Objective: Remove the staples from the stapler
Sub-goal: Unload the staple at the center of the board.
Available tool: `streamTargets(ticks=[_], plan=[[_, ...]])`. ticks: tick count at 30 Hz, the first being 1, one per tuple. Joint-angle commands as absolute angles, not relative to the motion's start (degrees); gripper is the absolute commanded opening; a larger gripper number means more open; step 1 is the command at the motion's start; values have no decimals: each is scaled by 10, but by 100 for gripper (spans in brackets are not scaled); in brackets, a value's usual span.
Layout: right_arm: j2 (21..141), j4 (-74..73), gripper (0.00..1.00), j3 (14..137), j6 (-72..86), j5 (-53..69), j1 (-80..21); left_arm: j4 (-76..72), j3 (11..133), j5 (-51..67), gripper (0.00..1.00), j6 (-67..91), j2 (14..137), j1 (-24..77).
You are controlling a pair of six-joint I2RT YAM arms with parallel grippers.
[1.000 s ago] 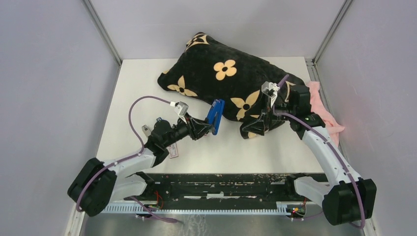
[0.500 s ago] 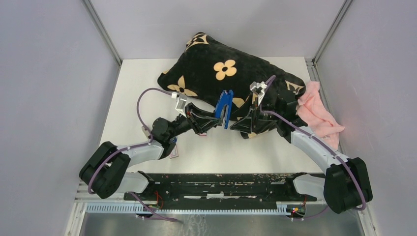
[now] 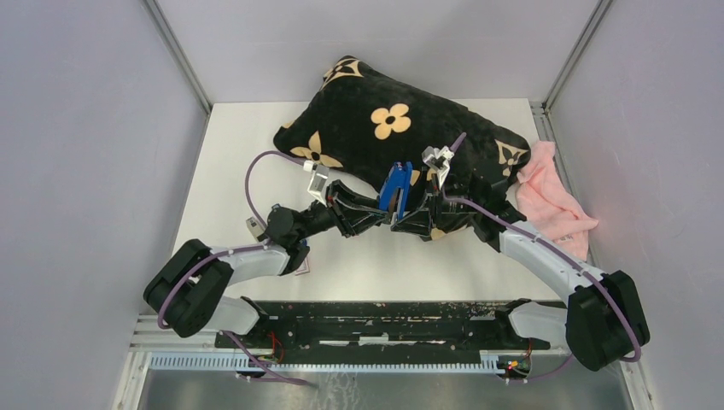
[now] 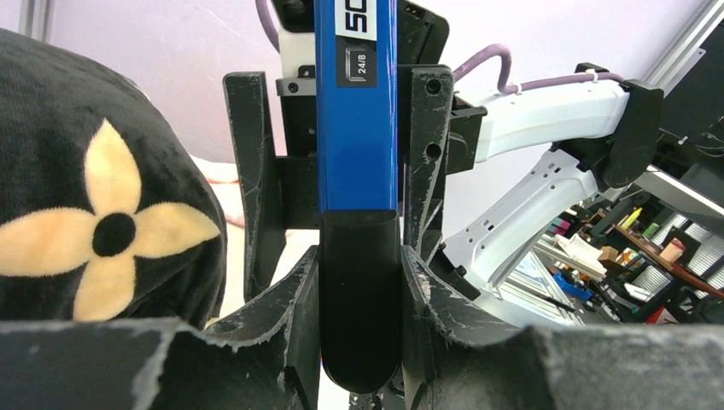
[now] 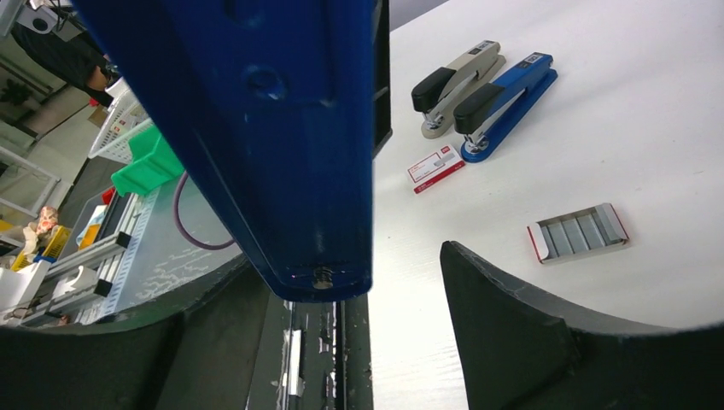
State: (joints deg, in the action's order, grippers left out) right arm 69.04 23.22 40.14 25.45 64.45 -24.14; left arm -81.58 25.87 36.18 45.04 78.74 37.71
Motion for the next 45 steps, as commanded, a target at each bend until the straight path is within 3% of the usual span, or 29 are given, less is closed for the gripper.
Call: streamTargets(ticks=[1,6,12,15,25,45], plan=[[674,263,76,420,250,663,-246,-905,288,361,3,478,795,381],[668,265,64,423,250,670,-250,-906,285,361,3,479,801,381],[668,189,16,436,190,670,-252,-906,278,369,3,460,804,382],[674,70,2,457,84,664,-252,-914,263,399,3,410,814,379],[717,-257,1,514,-280,583,-231,-962,235,514,3,313,866,331],[785,-348,2,519,-440,419,-134,-988,276,641,3,259,1011,230]])
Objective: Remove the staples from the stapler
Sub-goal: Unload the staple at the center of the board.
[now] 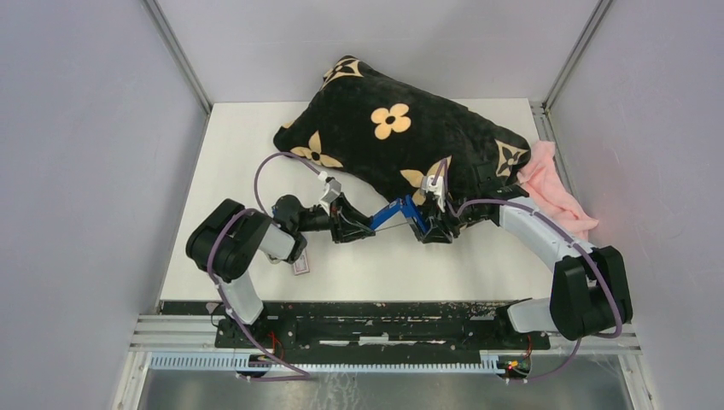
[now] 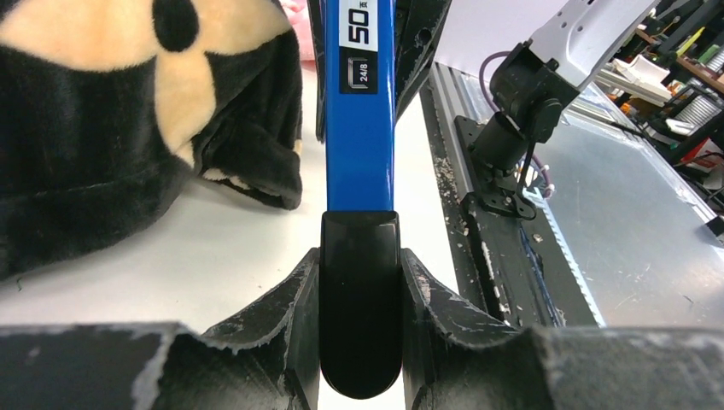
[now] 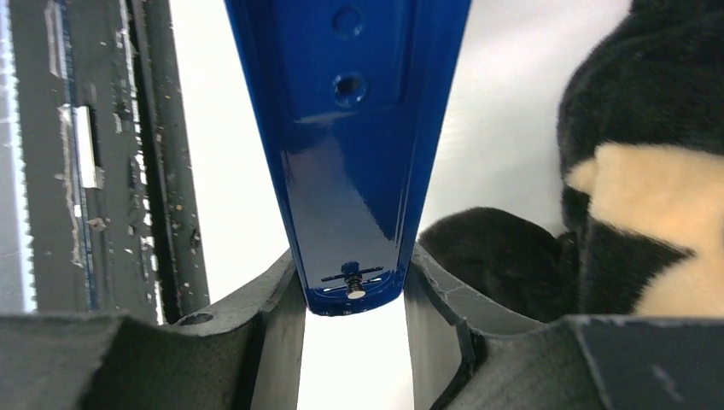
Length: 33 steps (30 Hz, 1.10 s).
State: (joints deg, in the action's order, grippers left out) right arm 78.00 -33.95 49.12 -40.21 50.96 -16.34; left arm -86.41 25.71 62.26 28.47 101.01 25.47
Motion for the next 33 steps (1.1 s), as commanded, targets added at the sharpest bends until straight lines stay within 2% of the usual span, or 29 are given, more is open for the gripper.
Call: streamTargets(ticks=[1,11,19,27,33], plan=[[787,-348,2,520,-439,410,-133,-986,277,640,3,256,1014,229],[787,-376,2,531,-452,375,-121,-887,275,624,3,179,991,231],[787,-413,2,544,-465,376,-120,-639,295,578,3,31,933,260],[791,-455,2,568,-434,497,-122,-641,290,511,3,137,897,285],[780,-433,2,566,-365,611,-148,-632,272,413,3,226,836,346]])
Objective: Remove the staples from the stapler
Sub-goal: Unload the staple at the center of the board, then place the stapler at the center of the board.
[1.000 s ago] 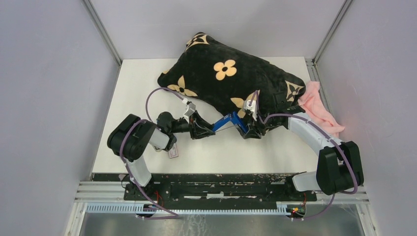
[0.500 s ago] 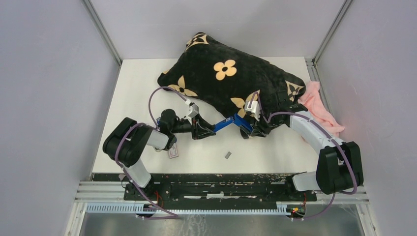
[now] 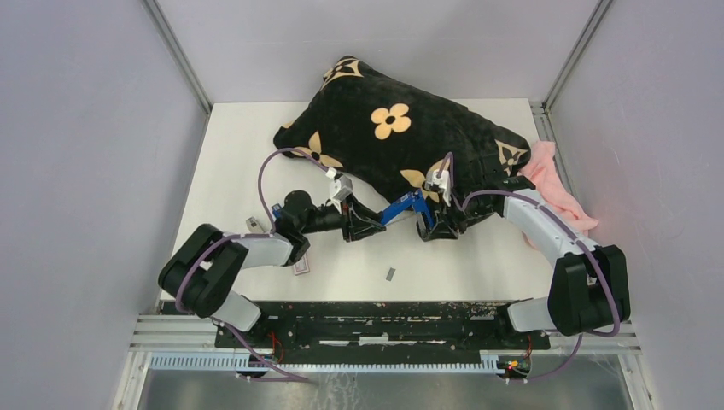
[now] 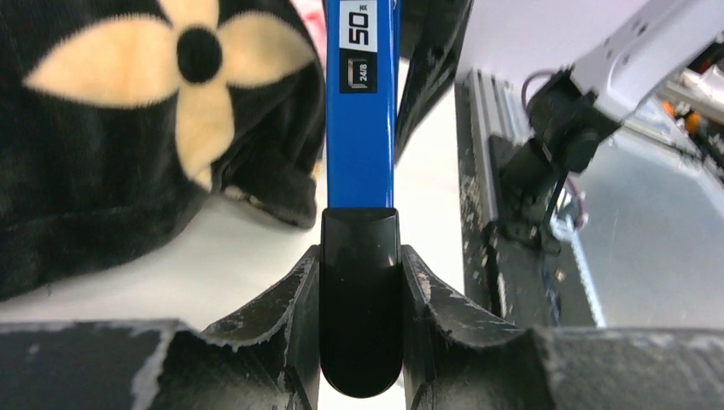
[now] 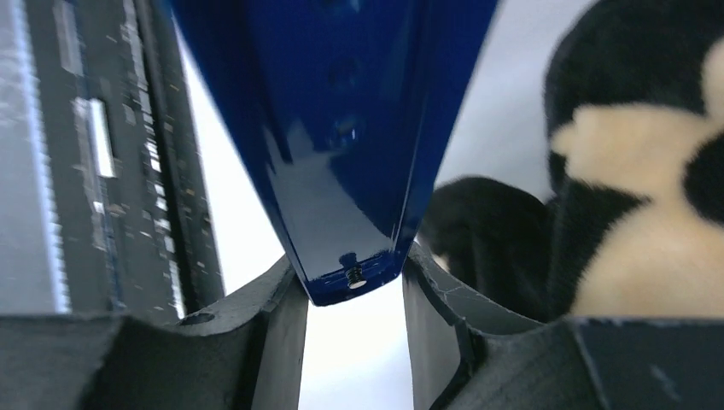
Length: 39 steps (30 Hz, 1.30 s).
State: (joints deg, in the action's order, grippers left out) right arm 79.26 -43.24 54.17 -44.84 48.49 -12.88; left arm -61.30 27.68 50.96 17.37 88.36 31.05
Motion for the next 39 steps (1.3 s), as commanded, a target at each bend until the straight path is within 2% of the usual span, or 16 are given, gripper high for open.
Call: streamTargets(ticks=[1,4,10,16,20,25,32,39], plan=[[777,-422,3,563,-351,628,-153,-630,266,383,3,252,828,357],[763,-387,16,547,-306,669,-167,-637,251,317,3,318,807,388],[739,-415,60,562,-320,676,-173,-671,207,250,3,364,743,419],[700,-493,82,587,-394,662,-131,-505,181,155,3,312,601,419],[675,-505,87,581,-417,661,-108,-400,182,106,3,283,522,418],[657,-493,88,580,-398,647,-90,-236,210,-38,3,271,487,414],[644,-452,88,568,-353,629,-75,-125,272,-118,3,291,562,366],[641,-440,88,565,-341,629,-72,-61,374,-150,3,306,709,272]])
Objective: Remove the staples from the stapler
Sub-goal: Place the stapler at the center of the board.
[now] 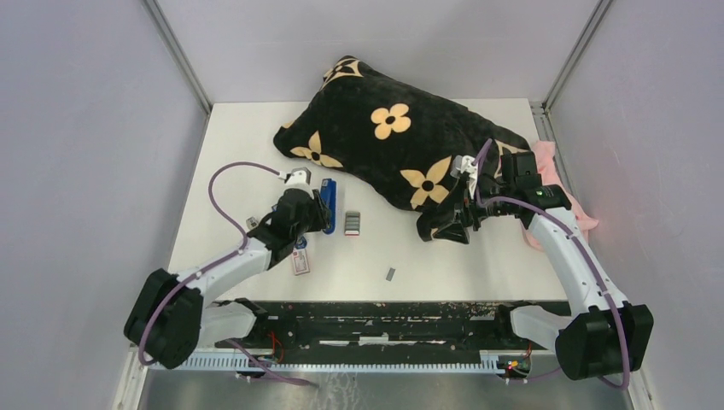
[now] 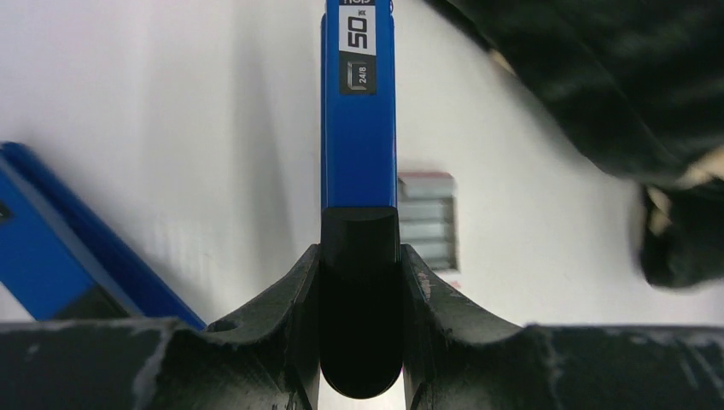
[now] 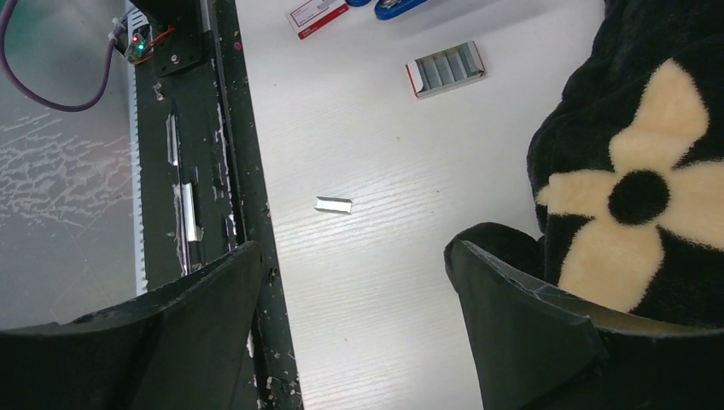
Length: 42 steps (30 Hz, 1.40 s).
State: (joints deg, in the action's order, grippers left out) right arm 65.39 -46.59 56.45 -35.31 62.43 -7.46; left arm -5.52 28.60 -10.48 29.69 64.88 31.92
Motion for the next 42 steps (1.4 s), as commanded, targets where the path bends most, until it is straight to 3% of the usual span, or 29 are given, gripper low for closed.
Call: streamTargets(ticks=[1,8,13,16,19,22,27,33,42], plan=[[640,-438,88,564,-339,629,-72,-51,396,-157,3,309,740,258],[629,-429,88,560,-328,634,-72,80,586,-310,3,353,944,209],[621,-424,88,558,-323,640,-72,145,706,-347,5,386,1054,169],[618,-423,88,558,-322,644,-72,217,791,-372,20,421,1118,146],[617,-422,88,558,-323,643,-71,290,878,-375,61,439,1170,134],[615,-423,88,556,-325,641,-71,329,905,-381,81,447,1180,133],[613,-423,88,557,-326,640,-71,292,836,-351,86,460,1086,133],[612,-427,88,556,-334,639,-71,160,651,-274,87,454,888,160],[610,-429,88,554,-343,644,-71,-101,351,-32,92,388,624,171]])
